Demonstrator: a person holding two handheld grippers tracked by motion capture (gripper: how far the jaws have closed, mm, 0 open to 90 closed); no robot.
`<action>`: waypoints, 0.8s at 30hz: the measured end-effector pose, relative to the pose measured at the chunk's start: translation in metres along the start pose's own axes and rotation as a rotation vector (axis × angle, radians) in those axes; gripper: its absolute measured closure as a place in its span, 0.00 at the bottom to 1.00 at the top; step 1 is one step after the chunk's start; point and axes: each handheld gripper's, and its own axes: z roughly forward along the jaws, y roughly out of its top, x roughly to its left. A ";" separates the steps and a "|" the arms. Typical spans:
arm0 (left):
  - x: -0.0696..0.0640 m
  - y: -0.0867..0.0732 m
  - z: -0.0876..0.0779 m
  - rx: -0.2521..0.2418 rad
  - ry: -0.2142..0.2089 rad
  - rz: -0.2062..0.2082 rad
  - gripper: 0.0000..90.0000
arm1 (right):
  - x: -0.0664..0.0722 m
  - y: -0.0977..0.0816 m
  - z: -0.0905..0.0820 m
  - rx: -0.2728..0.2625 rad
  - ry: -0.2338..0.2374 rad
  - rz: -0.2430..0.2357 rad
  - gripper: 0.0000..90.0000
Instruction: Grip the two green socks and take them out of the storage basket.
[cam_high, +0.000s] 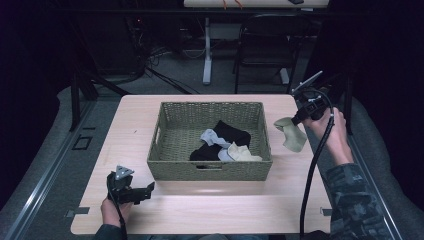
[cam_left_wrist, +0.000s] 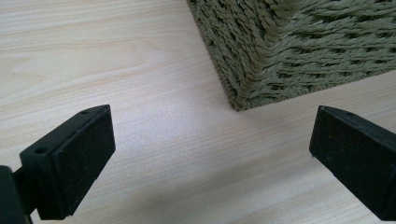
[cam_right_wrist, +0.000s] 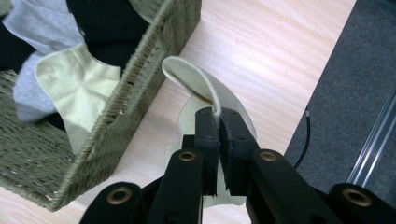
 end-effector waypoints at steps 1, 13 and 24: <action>0.000 0.000 0.000 0.000 0.000 0.001 0.00 | -0.001 -0.001 0.003 0.003 0.003 0.005 0.96; 0.000 0.000 0.000 0.001 0.001 0.001 0.00 | -0.009 -0.013 0.044 0.082 0.022 0.026 0.96; 0.000 0.000 0.000 0.001 0.000 0.001 0.00 | -0.005 -0.021 0.083 0.125 0.045 0.050 0.96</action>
